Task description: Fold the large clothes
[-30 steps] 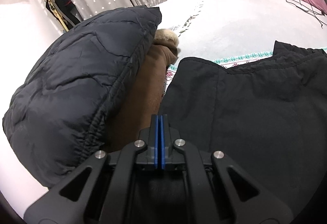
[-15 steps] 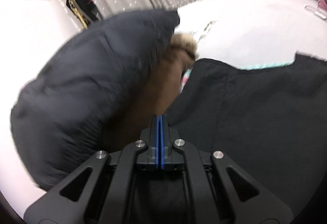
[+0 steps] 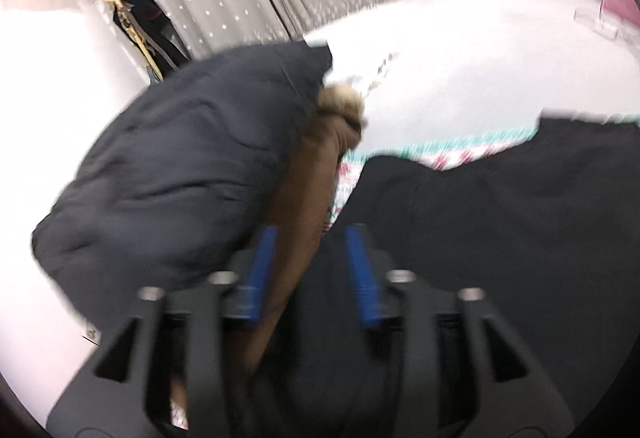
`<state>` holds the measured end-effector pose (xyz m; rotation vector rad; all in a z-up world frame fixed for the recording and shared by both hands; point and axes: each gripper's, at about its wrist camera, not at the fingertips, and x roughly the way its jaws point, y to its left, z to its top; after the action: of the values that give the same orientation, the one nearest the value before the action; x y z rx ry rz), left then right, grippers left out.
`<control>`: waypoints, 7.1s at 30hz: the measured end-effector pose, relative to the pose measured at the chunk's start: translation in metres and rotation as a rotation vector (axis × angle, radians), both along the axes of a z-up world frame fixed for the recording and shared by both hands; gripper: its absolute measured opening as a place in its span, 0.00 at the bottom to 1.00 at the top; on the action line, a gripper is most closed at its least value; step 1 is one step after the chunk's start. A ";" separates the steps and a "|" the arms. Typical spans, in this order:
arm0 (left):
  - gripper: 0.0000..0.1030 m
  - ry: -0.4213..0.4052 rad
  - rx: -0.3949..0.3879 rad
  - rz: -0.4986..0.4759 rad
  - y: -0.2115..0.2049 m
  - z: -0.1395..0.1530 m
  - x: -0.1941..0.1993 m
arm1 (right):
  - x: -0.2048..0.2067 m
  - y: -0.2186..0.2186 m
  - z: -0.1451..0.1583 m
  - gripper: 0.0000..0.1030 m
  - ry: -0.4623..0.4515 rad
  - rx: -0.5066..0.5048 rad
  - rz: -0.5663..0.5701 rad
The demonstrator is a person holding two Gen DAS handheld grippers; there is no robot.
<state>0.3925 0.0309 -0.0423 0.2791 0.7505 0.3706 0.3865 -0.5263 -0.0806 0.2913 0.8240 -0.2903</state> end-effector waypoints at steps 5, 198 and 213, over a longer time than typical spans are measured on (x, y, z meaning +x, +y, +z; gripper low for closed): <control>0.57 -0.002 -0.207 -0.105 -0.022 0.040 -0.083 | -0.077 0.053 0.055 0.56 -0.111 0.141 0.151; 0.86 -0.054 -0.822 0.097 0.206 0.034 -0.242 | -0.249 0.584 -0.039 0.23 -0.288 -0.923 1.016; 0.86 -0.022 -0.855 0.025 0.186 0.027 -0.226 | -0.248 0.510 0.050 0.67 -0.225 -0.231 1.136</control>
<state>0.1664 0.2167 -0.0153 -0.5383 0.8270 0.0520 0.1388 -0.0165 -0.0304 -0.3737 0.6162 0.6989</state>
